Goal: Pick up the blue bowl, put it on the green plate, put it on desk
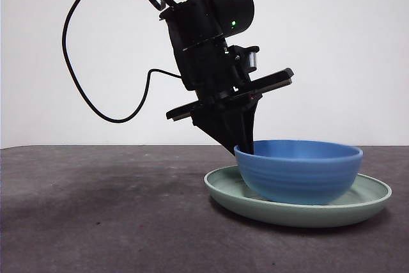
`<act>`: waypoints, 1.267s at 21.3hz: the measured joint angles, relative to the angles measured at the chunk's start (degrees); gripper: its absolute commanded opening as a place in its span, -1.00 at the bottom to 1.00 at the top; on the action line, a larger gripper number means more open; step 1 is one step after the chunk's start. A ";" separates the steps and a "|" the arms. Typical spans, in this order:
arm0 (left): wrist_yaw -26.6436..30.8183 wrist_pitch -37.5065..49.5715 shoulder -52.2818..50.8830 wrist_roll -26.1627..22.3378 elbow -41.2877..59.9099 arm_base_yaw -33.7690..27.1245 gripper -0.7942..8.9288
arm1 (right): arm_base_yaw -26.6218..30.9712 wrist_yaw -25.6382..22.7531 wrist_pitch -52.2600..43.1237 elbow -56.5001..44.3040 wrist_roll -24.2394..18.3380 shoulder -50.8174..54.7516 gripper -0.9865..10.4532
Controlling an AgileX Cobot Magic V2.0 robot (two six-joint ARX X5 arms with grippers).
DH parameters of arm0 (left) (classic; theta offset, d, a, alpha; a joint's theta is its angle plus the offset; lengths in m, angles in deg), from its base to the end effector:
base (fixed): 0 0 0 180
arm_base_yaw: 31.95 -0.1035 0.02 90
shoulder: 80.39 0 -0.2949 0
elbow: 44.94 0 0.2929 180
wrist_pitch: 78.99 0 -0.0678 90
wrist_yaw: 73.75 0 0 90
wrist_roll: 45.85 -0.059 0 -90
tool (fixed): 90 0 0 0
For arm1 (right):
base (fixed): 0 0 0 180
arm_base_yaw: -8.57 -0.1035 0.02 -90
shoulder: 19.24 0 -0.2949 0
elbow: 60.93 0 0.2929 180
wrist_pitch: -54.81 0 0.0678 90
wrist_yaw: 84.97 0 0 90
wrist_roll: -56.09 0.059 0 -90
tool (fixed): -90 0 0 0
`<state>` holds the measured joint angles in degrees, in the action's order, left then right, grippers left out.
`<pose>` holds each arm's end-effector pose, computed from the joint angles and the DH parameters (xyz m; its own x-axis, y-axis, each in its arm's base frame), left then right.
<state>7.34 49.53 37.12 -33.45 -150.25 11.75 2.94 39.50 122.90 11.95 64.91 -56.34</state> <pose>0.3540 -0.3509 0.1901 0.2097 -0.4146 -0.8855 0.5760 0.7842 -0.2308 0.1170 0.0451 0.3904 0.6379 0.6316 -0.4407 -0.4688 0.7724 0.4285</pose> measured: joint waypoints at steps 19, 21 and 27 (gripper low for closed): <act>0.72 -25.44 -18.36 -8.79 -11.45 -1.66 0.32 | 0.00 0.02 0.00 0.00 0.46 0.00 0.16; 1.14 -28.96 -24.50 -9.84 -11.45 -2.60 0.32 | 0.00 0.00 0.00 0.00 0.46 0.00 0.16; 1.38 -29.22 -44.83 -12.15 -1.64 -3.56 0.32 | 0.00 0.02 0.00 0.00 0.09 0.00 0.16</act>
<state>8.72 20.30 -7.70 -45.60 -151.89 8.19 2.94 39.53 122.90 11.95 65.00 -56.34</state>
